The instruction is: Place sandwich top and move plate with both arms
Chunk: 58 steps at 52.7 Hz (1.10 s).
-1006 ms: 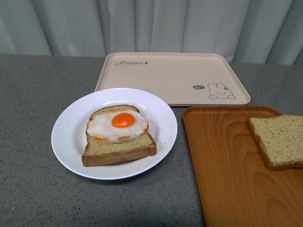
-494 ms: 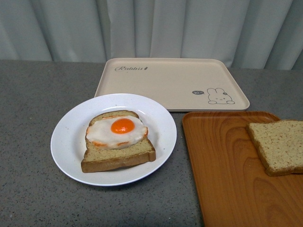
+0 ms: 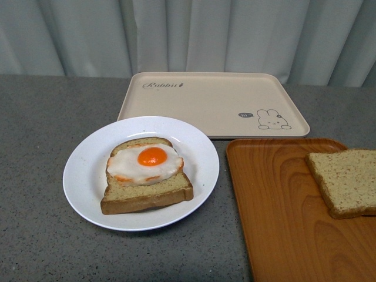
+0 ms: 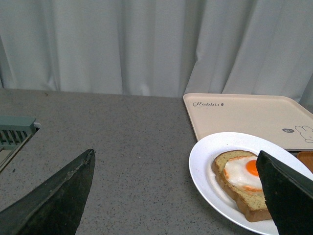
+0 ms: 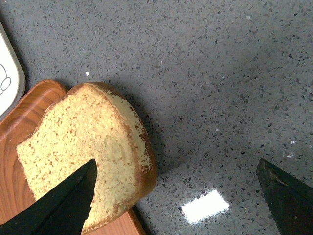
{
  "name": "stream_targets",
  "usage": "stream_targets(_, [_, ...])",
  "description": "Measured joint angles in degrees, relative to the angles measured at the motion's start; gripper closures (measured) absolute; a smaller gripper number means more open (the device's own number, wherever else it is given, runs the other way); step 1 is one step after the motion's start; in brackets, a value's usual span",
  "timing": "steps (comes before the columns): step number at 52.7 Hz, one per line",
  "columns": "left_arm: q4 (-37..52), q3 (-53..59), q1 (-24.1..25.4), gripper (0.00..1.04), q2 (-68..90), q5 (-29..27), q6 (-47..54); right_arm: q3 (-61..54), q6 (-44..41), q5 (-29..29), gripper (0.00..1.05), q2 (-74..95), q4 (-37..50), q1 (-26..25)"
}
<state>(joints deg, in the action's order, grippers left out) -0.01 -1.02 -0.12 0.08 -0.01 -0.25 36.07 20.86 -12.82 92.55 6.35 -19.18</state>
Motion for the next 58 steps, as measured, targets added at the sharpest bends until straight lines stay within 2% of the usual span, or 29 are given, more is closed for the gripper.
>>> stream_targets(22, [0.0,0.0,0.02,0.06,0.0,0.0,0.0,-0.02,1.55,3.21,0.09,2.58,2.34,5.33])
stream_targets(58, [0.0,0.0,0.0,0.06,0.0,0.02,0.0,0.33,1.97,6.1,0.09,5.01,2.86,8.52])
